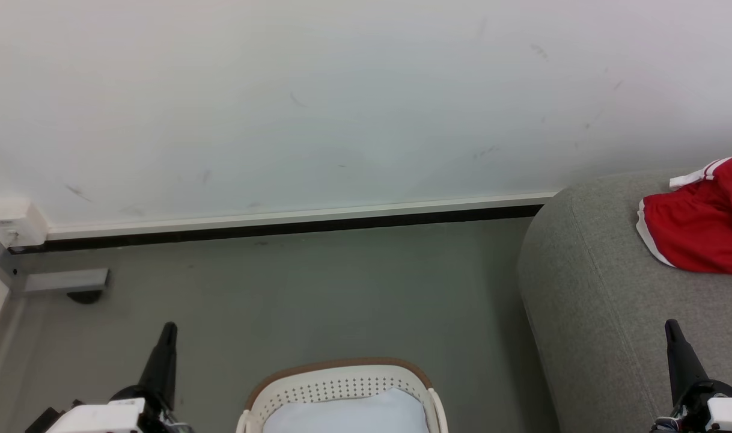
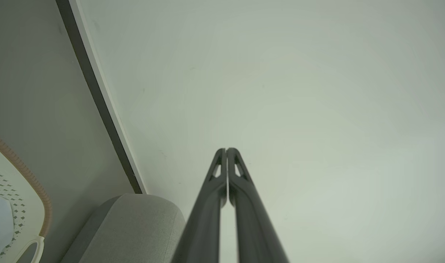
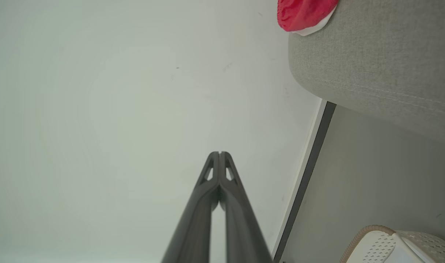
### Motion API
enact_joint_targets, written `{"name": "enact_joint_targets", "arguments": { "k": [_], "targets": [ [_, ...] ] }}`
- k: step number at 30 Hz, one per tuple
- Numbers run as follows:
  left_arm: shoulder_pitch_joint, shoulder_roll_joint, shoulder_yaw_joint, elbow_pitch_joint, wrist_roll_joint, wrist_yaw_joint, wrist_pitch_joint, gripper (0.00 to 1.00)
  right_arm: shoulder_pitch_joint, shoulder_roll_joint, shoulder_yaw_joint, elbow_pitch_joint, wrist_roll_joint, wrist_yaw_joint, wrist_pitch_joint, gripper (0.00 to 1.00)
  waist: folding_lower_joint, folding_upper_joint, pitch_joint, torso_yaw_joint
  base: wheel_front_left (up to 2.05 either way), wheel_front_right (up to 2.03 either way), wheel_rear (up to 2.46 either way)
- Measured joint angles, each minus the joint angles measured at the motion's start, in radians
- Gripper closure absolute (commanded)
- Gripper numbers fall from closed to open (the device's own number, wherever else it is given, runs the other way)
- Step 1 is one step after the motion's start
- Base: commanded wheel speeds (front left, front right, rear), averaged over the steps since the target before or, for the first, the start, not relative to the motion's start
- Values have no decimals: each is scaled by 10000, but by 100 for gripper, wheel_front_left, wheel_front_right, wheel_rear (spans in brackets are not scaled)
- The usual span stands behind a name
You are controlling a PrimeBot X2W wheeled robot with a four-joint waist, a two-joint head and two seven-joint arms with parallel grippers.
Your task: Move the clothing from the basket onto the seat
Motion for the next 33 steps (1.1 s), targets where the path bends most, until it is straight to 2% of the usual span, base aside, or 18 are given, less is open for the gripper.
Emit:
{"name": "enact_joint_targets", "arguments": {
  "k": [33],
  "targets": [
    [0,0,-2,0,0,-15,0,100,-3,25,-29,0,-15,0,59,100,0,0,0,0,0,0,0]
  ]
}}
